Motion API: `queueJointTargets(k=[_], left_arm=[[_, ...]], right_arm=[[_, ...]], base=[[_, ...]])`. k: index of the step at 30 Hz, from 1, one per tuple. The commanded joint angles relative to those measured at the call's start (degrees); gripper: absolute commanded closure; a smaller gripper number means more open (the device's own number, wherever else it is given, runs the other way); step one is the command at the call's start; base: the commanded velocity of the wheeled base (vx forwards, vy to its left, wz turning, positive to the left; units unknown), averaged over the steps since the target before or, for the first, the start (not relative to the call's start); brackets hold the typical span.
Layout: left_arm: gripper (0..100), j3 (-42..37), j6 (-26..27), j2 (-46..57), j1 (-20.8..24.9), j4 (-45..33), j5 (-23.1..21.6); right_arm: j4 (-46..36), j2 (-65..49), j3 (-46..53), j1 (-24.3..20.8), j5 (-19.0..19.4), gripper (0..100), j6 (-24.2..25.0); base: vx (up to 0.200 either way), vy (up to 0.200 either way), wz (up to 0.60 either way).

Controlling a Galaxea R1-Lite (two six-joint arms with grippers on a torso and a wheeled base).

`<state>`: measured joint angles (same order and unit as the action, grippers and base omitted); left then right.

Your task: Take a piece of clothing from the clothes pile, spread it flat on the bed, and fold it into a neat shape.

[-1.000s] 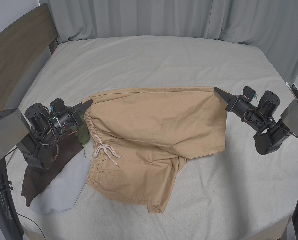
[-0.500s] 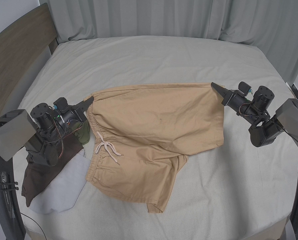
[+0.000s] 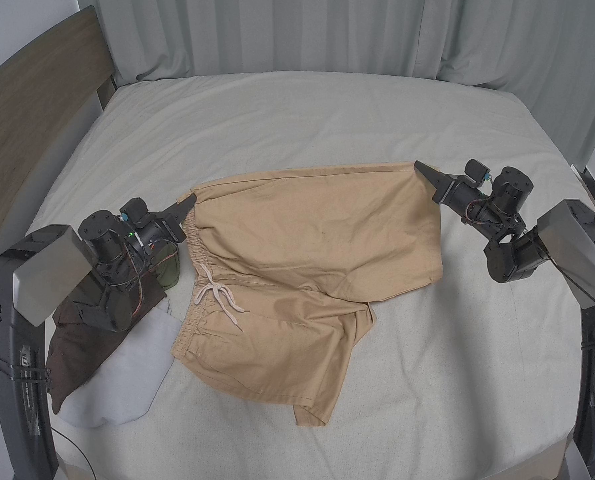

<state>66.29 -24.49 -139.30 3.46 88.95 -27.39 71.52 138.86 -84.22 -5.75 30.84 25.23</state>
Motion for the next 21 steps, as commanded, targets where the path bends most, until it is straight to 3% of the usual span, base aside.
queueJointTargets(k=[1,21], left_arm=[[100,2.44,-0.91,-2.91,0.32,0.08,0.94],[100,5.6,-1.26,-5.54,0.14,0.08,1.99]], right_arm=[[-0.33,3.78,-3.31,-0.05,0.01,100,-0.01],[-2.53,5.28,-7.45,-0.13,-0.08,100,-0.1]], base=[[0.0,0.0,0.0],[0.0,0.0,0.0]])
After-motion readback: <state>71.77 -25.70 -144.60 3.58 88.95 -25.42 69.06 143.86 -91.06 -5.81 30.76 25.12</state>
